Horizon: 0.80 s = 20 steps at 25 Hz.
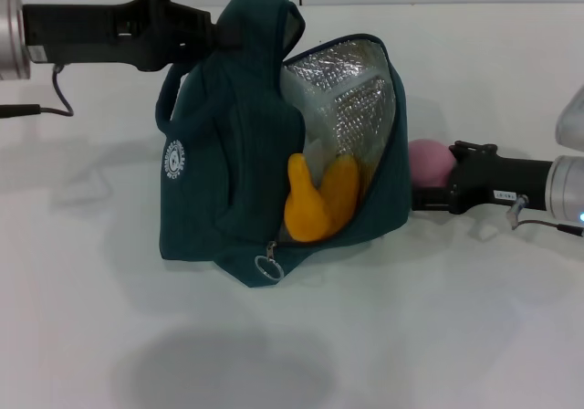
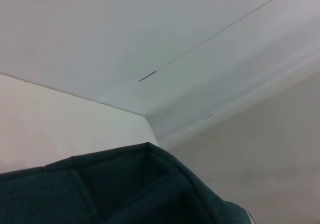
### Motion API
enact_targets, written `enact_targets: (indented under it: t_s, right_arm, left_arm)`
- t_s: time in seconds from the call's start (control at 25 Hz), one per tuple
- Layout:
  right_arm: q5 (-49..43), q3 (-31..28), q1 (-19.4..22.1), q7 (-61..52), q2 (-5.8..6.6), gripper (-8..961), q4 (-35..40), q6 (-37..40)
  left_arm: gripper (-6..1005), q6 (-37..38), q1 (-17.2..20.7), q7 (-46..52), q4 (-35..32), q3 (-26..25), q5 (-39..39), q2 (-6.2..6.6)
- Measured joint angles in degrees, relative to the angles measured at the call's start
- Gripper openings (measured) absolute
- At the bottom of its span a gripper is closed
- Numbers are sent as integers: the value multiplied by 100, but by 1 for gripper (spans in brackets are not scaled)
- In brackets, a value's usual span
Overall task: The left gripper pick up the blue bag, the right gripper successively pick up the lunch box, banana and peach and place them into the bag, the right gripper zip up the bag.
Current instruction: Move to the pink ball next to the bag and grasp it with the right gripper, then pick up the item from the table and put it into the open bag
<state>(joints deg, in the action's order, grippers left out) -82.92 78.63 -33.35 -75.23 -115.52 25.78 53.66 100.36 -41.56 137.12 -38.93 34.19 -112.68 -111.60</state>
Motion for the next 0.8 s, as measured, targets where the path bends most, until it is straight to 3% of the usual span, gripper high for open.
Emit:
enact_targets:
  t_s: [0.48,0.8]
  right_arm:
    - [-45,35,52,-18,7,704,89,5]
    - [-22,-182,337,-17,19,495,400,230]
  left_arm:
    - [33,1,-11,-1,0,0,1,4]
    - [33,0,-1,-1,-3,0,1,7]
